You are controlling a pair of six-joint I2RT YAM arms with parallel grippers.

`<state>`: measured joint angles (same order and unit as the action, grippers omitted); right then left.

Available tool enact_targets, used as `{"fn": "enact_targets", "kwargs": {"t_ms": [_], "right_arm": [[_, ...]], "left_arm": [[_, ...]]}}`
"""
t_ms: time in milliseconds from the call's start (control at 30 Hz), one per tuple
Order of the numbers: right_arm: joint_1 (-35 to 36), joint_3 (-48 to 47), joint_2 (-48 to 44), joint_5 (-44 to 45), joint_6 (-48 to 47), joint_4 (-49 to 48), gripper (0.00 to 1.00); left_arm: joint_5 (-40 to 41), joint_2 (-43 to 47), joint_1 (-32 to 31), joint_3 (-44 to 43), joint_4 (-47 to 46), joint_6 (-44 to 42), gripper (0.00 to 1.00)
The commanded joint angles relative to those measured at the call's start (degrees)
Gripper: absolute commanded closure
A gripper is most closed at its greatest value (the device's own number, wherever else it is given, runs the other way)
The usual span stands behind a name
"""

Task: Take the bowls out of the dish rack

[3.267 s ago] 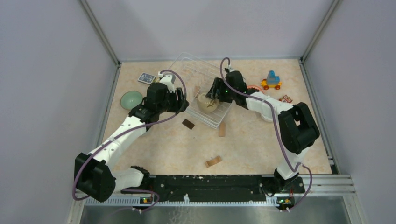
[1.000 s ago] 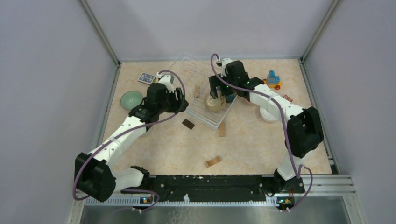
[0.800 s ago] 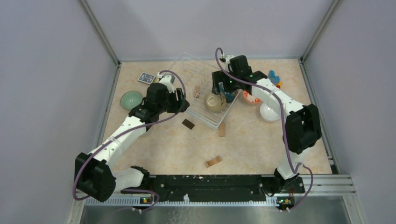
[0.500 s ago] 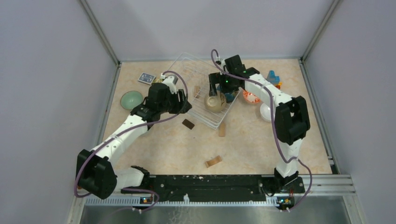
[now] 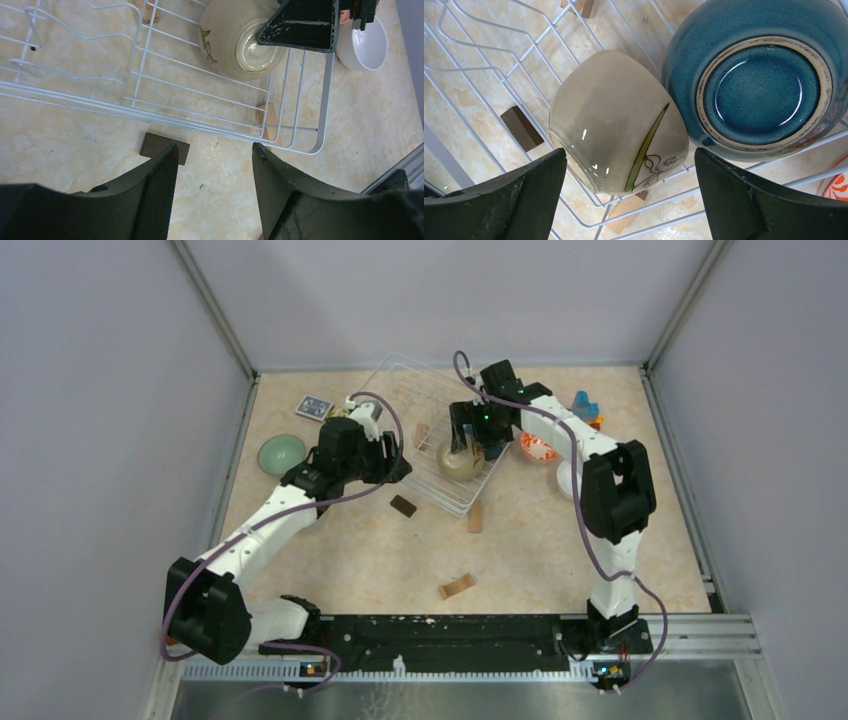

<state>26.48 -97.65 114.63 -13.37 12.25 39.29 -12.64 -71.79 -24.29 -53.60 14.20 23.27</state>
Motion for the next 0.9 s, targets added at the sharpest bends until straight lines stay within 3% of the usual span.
{"fn": "enact_targets", "kwargs": {"t_ms": [0,567,700,867], "right_arm": [[-0.7,-1.8,0.1,-0.2,0.8,0.8,0.03],[-1.5,1.4,-0.5,-12.6,3.2,-5.1,0.03],[-1.2,3.1,-2.8,-17.7,4.5,-8.5,0.11],[0.1,4.2,-4.2,-20.2,4.9,-10.8,0.14]], "left_arm": [[-0.7,-0.1,0.3,-0.8,-2.6,-0.2,0.39],[0.2,0.6,0.3,-0.9,-2.1,-0.2,0.37],[0.2,0.5,0.3,-0.8,-2.2,-0.1,0.37],[0.0,0.2,0.3,-0.8,-2.5,0.1,0.37]]}}
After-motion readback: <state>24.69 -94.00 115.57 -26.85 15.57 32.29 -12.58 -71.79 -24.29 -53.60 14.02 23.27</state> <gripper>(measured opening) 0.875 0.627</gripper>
